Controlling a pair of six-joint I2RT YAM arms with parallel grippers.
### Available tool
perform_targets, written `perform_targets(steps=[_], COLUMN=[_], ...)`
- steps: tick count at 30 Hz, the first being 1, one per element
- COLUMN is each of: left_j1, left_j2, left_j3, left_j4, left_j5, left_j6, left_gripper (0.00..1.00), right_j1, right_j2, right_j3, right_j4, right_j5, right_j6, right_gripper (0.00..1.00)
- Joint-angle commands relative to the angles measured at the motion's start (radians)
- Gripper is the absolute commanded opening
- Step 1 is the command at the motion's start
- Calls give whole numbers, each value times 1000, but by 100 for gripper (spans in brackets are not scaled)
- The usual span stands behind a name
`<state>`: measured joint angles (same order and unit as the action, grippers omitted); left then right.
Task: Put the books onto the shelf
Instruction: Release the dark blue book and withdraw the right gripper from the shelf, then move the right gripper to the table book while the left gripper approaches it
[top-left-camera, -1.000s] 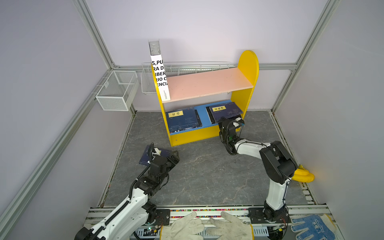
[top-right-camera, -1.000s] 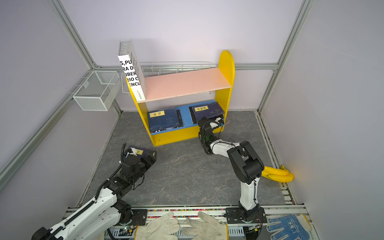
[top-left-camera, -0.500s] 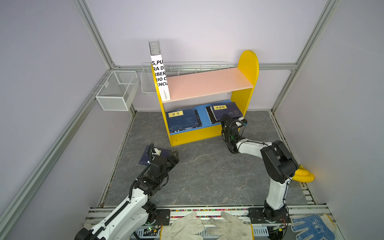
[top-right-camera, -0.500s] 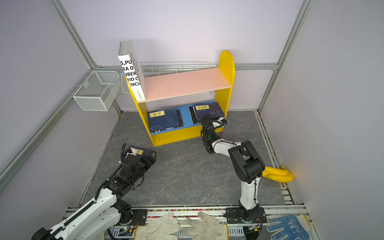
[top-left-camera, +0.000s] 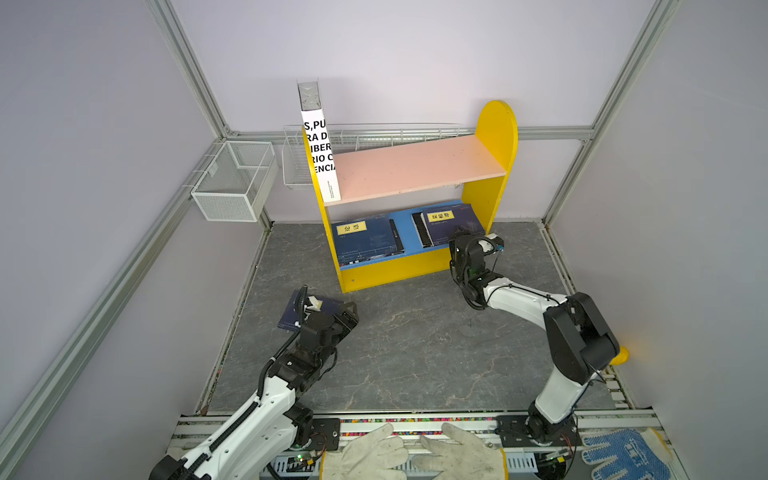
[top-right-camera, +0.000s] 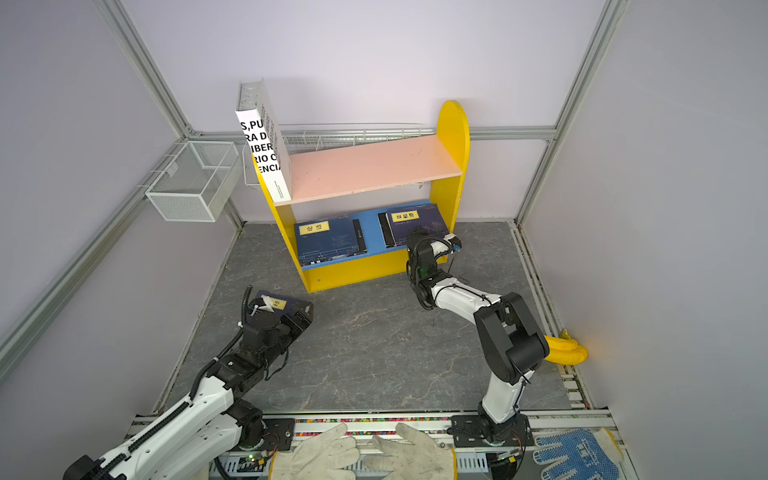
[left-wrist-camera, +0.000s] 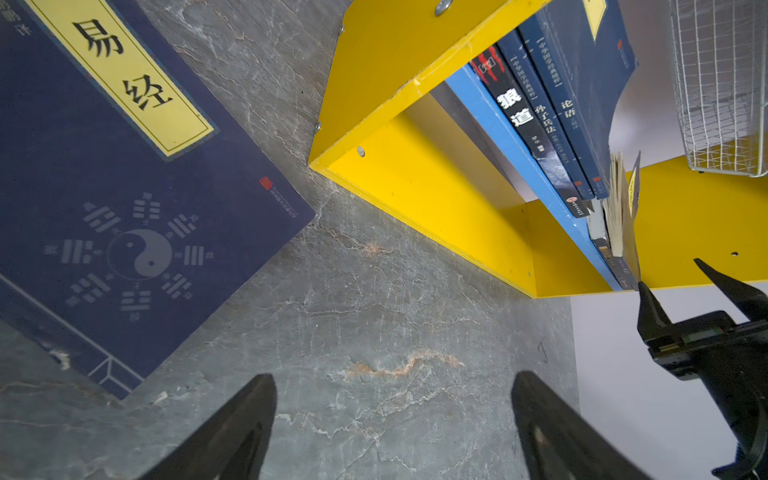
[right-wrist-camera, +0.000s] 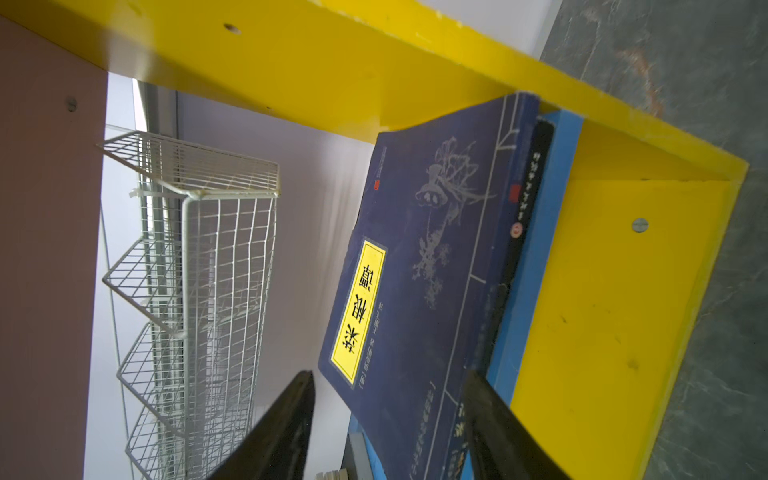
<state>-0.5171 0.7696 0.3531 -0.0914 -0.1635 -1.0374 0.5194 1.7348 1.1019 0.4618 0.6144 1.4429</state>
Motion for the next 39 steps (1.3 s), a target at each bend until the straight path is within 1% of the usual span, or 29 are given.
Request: perform_targets(steps=[1, 4, 6, 7, 8, 10, 12, 15, 19, 21, 23, 27, 29, 31, 33, 35, 37, 38, 39], left_j1=[5, 11, 26, 37, 52, 93, 154, 247, 365, 432, 496, 627, 654, 656, 657, 667, 701, 727, 759], left_j2=[-4, -8, -10, -10, -10, -44, -57, -66, -50, -30, -7, 89, 127, 148, 152, 156, 172, 189, 217], left_j3=[-4, 21, 44, 53, 60, 73, 81, 84, 90, 101, 112, 152, 169, 183, 194, 217, 254, 268, 280], left_j4=[-7, -46, -80, -94, -107, -133, -147, -161, -165, -172, -167, -150, -130, -122, -121, -136, -173, -172, -169], left_j5=[-9, -29, -44, -48, -49, -46, -16, 32, 99, 134, 172, 275, 309, 310, 288, 250, 221, 238, 272], left_j6=[20, 55, 86, 97, 111, 128, 144, 164, 189, 203, 226, 256, 262, 273, 292, 340, 379, 397, 405], left_gripper=[89, 90, 91, 91, 91, 92, 92, 92, 92, 92, 93, 93, 93, 93, 93, 95, 98, 99, 100], right_j1=[-2, -22, -48, -63, -77, -108, -137, -166, -177, -182, -183, -185, -191, -196, -197, -197, -196, -194, -187], right_j2=[-75, -124, -159, -178, -202, -240, -273, -299, -317, -317, -311, -277, -251, -216, -170, -143, -125, -122, -123], right_j3=[-20, -33, -27, -19, -12, 12, 50, 89, 72, 62, 56, 55, 61, 79, 112, 121, 110, 101, 84], right_j4=[-88, -94, -106, -138, -179, -242, -340, -452, -479, -484, -491, -513, -494, -477, -482, -463, -423, -404, -387], right_j5=[35, 8, -53, -83, -106, -167, -224, -288, -333, -347, -372, -417, -434, -460, -495, -530, -573, -591, -604], right_j6=[-20, -72, -157, -179, -206, -290, -365, -431, -456, -460, -467, -479, -477, -480, -482, -477, -478, -484, -492], right_gripper=[64, 65, 66, 67, 69, 72, 73, 73, 69, 61, 55, 46, 42, 39, 36, 34, 33, 34, 38])
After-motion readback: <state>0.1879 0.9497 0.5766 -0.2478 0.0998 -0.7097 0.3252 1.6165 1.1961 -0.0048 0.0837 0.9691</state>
